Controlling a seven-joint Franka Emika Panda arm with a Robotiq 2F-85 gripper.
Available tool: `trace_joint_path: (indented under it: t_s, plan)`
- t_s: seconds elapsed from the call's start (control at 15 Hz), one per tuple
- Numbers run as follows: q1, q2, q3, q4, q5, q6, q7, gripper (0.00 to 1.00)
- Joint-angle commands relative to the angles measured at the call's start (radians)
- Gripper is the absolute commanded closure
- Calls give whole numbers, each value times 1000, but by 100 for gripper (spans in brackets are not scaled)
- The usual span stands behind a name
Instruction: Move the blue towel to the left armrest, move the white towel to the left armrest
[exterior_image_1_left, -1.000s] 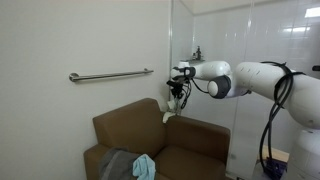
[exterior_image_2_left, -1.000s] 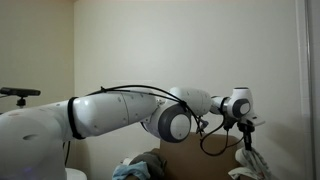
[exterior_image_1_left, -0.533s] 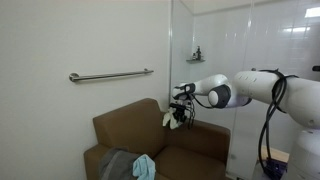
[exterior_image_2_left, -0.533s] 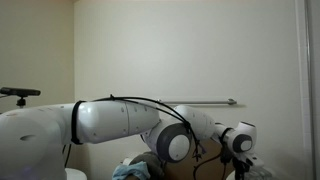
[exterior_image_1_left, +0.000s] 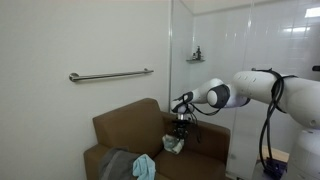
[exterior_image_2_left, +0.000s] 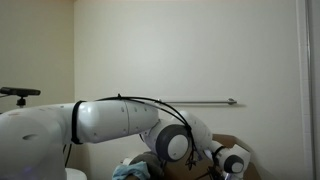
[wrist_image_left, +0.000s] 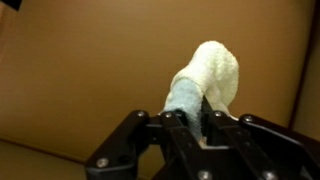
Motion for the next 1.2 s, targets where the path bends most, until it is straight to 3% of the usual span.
trace_joint_path:
  t_s: [0.0,0.33,0.53,1.0,1.07,1.13]
  plan:
    - [4,-110,7,-213,-33,0,-164,96]
    - [16,-269,-7,-430,-116,39,-371,96]
    - [-11,-366,9,-541,-122,205,-466,96]
    - [-127,-605,128,-822,-16,585,-641,96]
    - [-112,-640,106,-857,77,620,-697,97]
    - [-138,-677,133,-899,129,655,-730,97]
